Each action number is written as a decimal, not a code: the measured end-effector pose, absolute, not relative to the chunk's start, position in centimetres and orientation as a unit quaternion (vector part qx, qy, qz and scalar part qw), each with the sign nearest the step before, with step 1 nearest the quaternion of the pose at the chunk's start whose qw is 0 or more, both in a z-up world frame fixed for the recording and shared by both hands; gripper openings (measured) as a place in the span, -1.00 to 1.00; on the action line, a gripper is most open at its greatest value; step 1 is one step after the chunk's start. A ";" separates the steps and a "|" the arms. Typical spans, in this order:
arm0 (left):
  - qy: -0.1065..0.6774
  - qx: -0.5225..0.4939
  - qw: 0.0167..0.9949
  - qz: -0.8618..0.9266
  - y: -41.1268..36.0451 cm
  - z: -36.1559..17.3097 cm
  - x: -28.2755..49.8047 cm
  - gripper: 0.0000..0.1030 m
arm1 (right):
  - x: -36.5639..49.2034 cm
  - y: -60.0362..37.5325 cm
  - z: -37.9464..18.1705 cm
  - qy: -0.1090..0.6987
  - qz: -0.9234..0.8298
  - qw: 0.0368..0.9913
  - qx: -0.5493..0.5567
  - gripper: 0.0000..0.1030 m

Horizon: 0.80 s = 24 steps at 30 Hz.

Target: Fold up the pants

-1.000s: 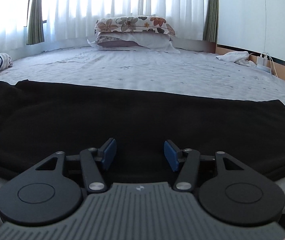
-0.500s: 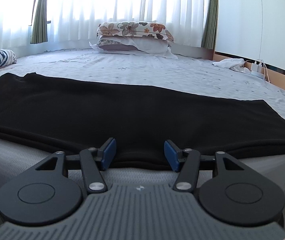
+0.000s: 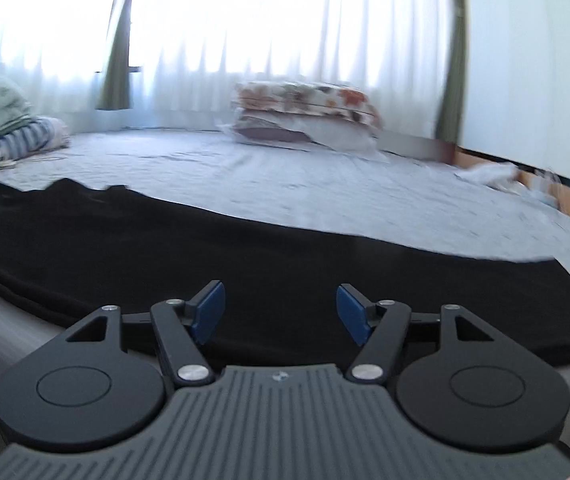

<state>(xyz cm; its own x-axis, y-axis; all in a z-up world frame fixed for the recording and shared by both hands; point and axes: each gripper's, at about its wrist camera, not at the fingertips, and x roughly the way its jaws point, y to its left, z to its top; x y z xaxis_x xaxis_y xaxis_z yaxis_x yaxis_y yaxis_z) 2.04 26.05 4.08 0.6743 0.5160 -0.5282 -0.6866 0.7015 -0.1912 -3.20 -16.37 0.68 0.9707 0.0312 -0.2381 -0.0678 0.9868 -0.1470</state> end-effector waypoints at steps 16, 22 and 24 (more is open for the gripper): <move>0.171 -0.222 0.906 0.317 28.5 5.6 3.8 -0.78 | 0.9 -5.3 1.0 0.135 0.157 0.974 -0.088 0.50; 0.157 -0.203 0.914 0.315 28.5 7.3 0.8 -0.78 | 1.2 -4.7 0.8 0.144 0.169 0.972 -0.077 0.51; 0.185 -0.204 0.903 0.330 29.2 5.8 1.2 -0.77 | 1.3 -4.7 0.6 0.150 0.171 0.971 -0.075 0.51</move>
